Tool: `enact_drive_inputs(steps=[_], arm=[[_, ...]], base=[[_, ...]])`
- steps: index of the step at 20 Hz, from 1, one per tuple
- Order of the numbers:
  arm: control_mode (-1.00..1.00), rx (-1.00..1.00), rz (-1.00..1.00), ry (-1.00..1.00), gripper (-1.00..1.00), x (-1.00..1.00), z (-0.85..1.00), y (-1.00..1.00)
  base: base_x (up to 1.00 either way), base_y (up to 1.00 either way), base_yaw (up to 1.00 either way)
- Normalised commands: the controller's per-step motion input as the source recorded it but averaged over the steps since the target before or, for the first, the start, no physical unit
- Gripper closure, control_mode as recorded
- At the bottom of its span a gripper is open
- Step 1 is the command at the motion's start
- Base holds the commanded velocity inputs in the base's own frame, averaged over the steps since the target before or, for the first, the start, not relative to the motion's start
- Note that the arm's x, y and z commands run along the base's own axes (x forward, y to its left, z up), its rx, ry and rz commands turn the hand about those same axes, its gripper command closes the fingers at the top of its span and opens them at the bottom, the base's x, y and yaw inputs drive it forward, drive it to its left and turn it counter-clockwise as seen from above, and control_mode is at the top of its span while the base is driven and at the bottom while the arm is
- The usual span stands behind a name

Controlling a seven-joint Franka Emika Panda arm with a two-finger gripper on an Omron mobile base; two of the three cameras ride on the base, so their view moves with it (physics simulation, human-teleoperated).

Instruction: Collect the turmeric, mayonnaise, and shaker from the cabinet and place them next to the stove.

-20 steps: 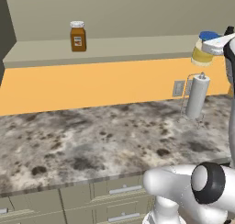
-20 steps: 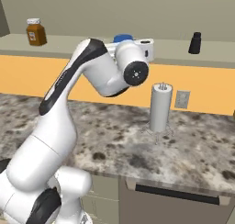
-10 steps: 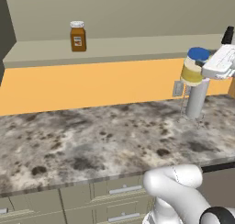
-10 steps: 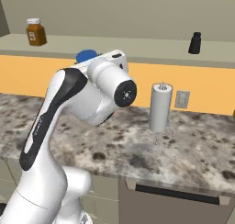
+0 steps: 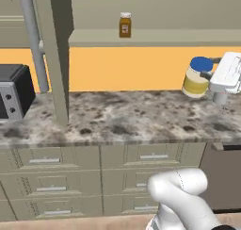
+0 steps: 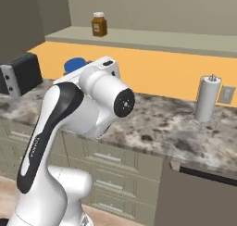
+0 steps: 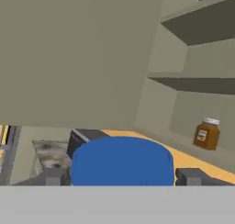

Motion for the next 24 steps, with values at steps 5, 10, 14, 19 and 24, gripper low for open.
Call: enact_drive_inputs(steps=[5, 10, 14, 19, 24], arm=[[1.00, 0.00, 0.00, 0.00, 1.00, 0.00, 0.00, 0.00], [1.00, 0.00, 0.00, 0.00, 1.00, 0.00, 0.00, 0.00], [1.00, 0.00, 0.00, 0.00, 1.00, 0.00, 0.00, 0.00], [1.00, 0.00, 0.00, 0.00, 1.00, 0.00, 0.00, 0.00], [1.00, 0.00, 0.00, 0.00, 1.00, 0.00, 0.00, 0.00]], base=[[-0.81, 0.69, 0.34], [-0.95, 0.63, 0.30], [-0.92, 0.64, 0.31], [-0.88, 0.70, 0.32], [-0.56, 0.89, 0.37]])
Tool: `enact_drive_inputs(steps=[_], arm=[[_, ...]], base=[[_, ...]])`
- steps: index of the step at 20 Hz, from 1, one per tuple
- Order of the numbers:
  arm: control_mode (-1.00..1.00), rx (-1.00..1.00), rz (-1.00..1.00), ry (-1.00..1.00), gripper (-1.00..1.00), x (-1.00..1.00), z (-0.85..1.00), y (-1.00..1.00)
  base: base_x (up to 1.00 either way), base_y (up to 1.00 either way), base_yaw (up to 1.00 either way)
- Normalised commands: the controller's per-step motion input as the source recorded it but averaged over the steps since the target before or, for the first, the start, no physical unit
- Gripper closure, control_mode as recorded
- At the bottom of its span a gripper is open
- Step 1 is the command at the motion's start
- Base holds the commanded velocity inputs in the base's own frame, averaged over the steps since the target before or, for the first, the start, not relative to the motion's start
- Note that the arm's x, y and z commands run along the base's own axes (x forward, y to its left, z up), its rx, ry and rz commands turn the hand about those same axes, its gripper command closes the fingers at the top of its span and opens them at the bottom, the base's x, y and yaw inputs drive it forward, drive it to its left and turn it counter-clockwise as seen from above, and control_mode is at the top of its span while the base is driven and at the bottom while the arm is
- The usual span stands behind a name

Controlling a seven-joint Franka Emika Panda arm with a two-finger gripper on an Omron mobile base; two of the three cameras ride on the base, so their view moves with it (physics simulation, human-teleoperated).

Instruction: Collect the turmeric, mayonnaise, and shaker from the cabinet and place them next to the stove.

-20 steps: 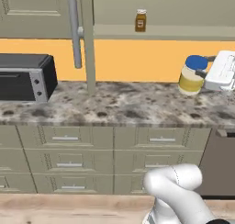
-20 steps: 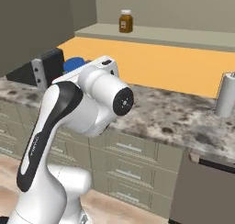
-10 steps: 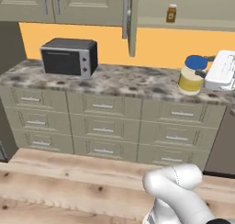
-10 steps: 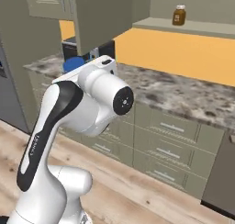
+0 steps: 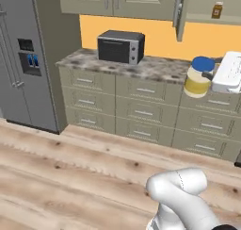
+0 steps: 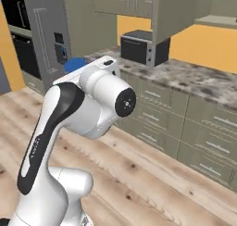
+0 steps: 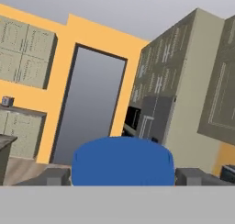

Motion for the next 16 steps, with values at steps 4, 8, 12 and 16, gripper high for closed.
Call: enact_drive_inputs(steps=[4, 8, 12, 16], arm=[[1.00, 0.00, 0.00, 0.00, 1.00, 0.00, 0.00, 0.00], [1.00, 0.00, 0.00, 0.00, 1.00, 0.00, 0.00, 0.00], [1.00, 0.00, 0.00, 0.00, 1.00, 0.00, 0.00, 0.00], [1.00, 0.00, 0.00, 0.00, 1.00, 0.00, 0.00, 0.00]], base=[[-0.19, 0.93, 0.47], [-0.05, 0.84, 0.48], [0.22, 0.74, 0.42], [0.39, 0.44, 0.46]])
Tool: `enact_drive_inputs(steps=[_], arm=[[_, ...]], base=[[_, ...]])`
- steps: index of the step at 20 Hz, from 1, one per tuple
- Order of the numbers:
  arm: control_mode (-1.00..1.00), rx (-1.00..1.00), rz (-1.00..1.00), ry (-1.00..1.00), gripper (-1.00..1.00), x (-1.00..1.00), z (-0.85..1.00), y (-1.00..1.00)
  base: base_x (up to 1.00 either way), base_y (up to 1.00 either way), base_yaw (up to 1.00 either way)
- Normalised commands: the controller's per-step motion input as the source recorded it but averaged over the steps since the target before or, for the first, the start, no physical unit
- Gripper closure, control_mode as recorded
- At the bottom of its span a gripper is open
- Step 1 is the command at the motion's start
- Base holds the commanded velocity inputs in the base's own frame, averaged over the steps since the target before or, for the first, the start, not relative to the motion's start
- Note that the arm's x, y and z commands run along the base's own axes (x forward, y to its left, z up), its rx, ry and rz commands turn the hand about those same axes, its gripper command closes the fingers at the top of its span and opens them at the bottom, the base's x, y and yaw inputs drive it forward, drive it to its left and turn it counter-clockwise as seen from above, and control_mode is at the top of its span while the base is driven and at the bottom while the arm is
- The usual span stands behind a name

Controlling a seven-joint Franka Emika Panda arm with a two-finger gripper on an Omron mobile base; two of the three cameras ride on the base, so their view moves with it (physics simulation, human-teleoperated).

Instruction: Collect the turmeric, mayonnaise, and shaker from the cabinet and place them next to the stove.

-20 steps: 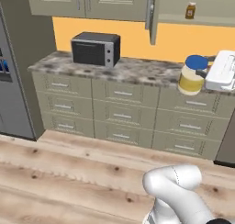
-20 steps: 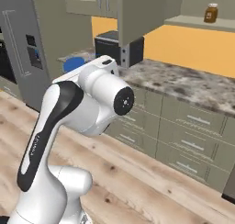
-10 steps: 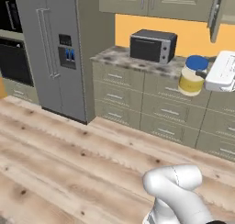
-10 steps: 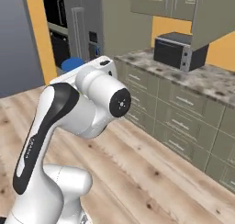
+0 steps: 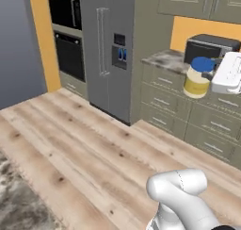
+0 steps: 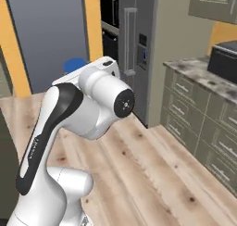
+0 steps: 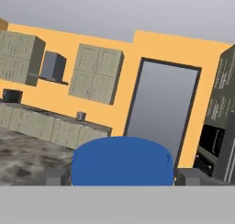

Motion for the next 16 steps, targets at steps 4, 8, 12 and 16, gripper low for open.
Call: enact_drive_inputs(steps=[4, 8, 12, 16], arm=[[1.00, 0.00, 0.00, 0.00, 1.00, 0.00, 0.00, 0.00], [1.00, 0.00, 0.00, 0.00, 1.00, 0.00, 0.00, 0.00], [1.00, 0.00, 0.00, 0.00, 1.00, 0.00, 0.00, 0.00], [1.00, 0.00, 0.00, 0.00, 1.00, 0.00, 0.00, 0.00]], base=[[0.40, 0.16, 0.52], [0.54, -0.09, 0.51], [0.56, -0.62, 0.36], [0.87, -0.53, 0.30]])
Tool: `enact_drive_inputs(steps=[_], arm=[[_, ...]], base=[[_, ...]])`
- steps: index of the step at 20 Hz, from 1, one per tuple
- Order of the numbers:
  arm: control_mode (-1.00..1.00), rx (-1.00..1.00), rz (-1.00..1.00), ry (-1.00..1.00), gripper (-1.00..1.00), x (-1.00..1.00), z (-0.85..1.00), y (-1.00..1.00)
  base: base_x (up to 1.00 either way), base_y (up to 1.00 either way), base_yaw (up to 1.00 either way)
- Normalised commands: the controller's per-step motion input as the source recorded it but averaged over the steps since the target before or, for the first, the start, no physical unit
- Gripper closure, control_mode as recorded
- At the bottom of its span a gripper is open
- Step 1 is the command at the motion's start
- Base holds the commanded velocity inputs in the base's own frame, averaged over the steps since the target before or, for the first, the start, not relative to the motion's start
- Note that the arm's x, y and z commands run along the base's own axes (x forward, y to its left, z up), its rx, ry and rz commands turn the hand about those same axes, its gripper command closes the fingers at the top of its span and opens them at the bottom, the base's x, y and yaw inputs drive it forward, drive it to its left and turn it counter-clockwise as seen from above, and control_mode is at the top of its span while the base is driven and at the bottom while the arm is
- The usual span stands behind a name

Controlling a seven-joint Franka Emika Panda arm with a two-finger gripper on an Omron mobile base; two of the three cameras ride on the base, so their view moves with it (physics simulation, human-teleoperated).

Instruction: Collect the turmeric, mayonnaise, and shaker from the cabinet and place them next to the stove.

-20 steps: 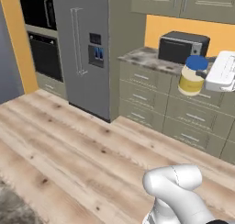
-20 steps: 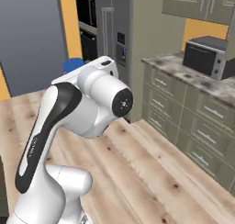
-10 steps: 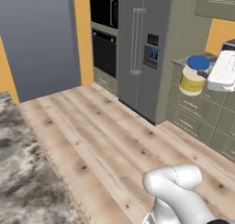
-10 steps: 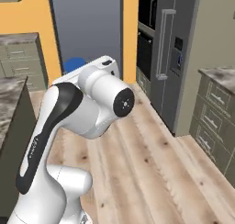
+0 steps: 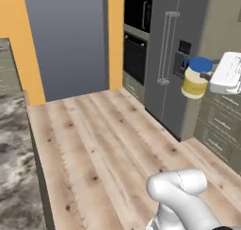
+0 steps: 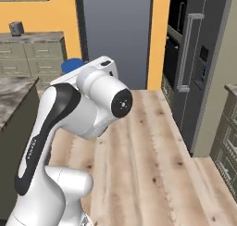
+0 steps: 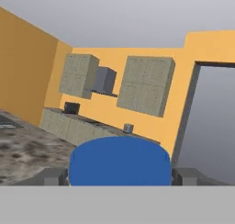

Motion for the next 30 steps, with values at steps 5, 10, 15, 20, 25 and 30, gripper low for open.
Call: enact_drive_inputs(steps=[5, 10, 15, 20, 25, 30], arm=[[1.00, 0.00, 0.00, 0.00, 1.00, 0.00, 0.00, 0.00], [1.00, 0.00, 0.00, 0.00, 1.00, 0.00, 0.00, 0.00], [1.00, 0.00, 0.00, 0.00, 1.00, 0.00, 0.00, 0.00], [1.00, 0.00, 0.00, 0.00, 1.00, 0.00, 0.00, 0.00], [1.00, 0.00, 0.00, 0.00, 1.00, 0.00, 0.00, 0.00], [1.00, 0.00, 0.00, 0.00, 1.00, 0.00, 0.00, 0.00]], base=[[1.00, -0.31, 0.27], [1.00, -0.12, 0.28], [1.00, -0.07, 0.28], [1.00, -0.13, 0.27], [1.00, -0.14, 0.28], [1.00, -0.15, 0.27]])
